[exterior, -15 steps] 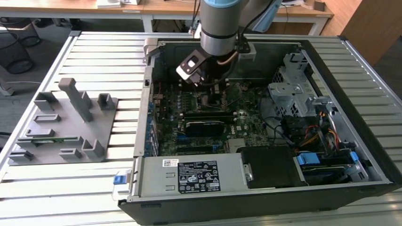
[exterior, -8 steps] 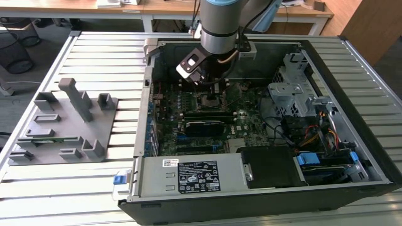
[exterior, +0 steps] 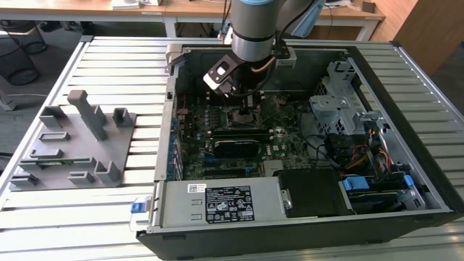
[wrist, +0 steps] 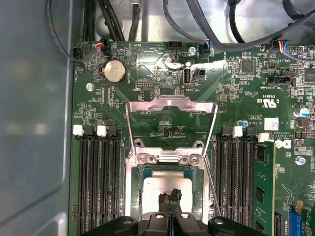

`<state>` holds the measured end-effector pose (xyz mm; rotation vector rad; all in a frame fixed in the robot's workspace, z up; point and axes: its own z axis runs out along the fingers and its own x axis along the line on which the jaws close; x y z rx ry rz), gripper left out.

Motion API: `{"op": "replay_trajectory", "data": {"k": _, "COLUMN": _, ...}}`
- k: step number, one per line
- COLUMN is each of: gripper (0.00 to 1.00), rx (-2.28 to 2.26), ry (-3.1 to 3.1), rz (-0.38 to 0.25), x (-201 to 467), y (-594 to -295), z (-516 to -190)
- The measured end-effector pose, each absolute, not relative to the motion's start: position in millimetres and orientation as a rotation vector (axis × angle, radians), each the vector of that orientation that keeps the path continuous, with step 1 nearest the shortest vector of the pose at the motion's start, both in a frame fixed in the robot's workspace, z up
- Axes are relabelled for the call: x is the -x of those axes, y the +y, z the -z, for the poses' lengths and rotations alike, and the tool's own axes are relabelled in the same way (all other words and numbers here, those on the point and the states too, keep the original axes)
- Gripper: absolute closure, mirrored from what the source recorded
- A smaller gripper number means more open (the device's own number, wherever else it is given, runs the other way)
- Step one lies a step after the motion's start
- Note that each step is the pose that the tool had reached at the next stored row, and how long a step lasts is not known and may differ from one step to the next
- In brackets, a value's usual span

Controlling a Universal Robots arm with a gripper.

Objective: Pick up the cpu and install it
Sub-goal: 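Place the cpu into insertion slot, then close the cpu cover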

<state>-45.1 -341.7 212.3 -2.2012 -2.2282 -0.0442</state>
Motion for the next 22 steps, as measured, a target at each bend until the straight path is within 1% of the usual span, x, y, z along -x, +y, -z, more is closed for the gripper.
{"op": "replay_trajectory", "data": {"k": 22, "gripper": 0.89, "rx": 2.202, "ry": -2.228, "rz": 0.044, "x": 45.1, "y": -341.7, "z": -217.0}}
